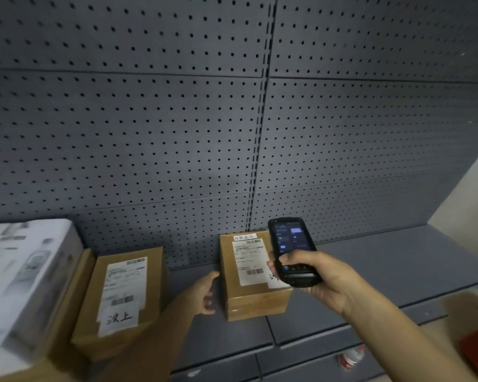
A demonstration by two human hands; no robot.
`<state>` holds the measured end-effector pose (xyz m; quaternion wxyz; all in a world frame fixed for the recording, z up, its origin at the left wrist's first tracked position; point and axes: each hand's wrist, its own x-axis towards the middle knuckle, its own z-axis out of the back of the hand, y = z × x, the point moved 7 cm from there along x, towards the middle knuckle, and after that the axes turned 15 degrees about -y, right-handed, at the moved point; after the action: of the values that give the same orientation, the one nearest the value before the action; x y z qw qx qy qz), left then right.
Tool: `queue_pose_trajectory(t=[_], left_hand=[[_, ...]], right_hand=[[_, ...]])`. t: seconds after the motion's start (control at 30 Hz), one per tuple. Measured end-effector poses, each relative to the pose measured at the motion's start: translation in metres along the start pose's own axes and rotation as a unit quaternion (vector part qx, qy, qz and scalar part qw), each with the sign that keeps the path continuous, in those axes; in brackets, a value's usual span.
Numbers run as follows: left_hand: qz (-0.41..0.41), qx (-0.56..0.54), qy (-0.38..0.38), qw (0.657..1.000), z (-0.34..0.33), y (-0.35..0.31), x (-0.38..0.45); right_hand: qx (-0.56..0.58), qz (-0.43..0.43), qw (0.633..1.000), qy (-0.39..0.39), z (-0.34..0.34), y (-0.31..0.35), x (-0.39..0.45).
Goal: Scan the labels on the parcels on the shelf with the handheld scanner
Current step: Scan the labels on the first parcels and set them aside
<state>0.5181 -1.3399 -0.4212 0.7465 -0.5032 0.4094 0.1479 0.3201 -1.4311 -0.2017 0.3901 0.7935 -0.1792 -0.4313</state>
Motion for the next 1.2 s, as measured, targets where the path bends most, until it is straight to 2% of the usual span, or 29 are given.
queue_pose_trajectory(t=[0.13, 0.23, 0.37, 0.43, 0.57, 0.7, 0.87, 0.93, 1.03, 1.13, 1.2], left_hand=[[-0.108, 0.033, -0.033, 0.993, 0.04, -0.023, 0.002], [-0.203, 0.036, -0.082, 0.975, 0.083, -0.045, 0.001], [-0.305, 0.185, -0.221, 0.908, 0.145, -0.057, -0.012], [-0.306, 0.261, -0.25, 0.881, 0.171, -0.05, -0.011], [-0.23, 0.371, -0.223, 0.872, 0.204, -0.017, -0.002], [-0.194, 0.404, -0.261, 0.855, 0.217, -0.002, 0.0], [-0.149, 0.334, -0.312, 0.877, 0.226, -0.007, -0.002], [-0.127, 0.322, -0.297, 0.89, 0.228, -0.006, 0.003], [-0.116, 0.289, -0.228, 0.922, 0.215, 0.006, 0.016], [-0.129, 0.28, -0.21, 0.928, 0.202, 0.017, 0.012], [-0.086, 0.184, -0.208, 0.957, 0.203, 0.031, 0.013]], right_hand=[[-0.007, -0.029, 0.999, 0.015, -0.028, -0.019, 0.012], [-0.023, -0.047, 0.998, 0.028, -0.055, -0.035, 0.021], [-0.026, -0.069, 0.996, 0.051, -0.094, -0.059, 0.029], [-0.035, -0.075, 0.995, 0.063, -0.112, -0.072, 0.032], [-0.06, -0.113, 0.989, 0.071, -0.14, -0.106, 0.036], [-0.068, -0.155, 0.982, 0.081, -0.154, -0.143, 0.046], [-0.116, -0.168, 0.975, 0.09, -0.162, -0.174, 0.057], [-0.119, -0.163, 0.975, 0.091, -0.161, -0.182, 0.064], [-0.125, -0.147, 0.976, 0.098, -0.159, -0.189, 0.075], [-0.167, -0.081, 0.98, 0.071, -0.153, -0.189, 0.09], [-0.165, -0.025, 0.986, 0.013, -0.143, -0.181, 0.107]])
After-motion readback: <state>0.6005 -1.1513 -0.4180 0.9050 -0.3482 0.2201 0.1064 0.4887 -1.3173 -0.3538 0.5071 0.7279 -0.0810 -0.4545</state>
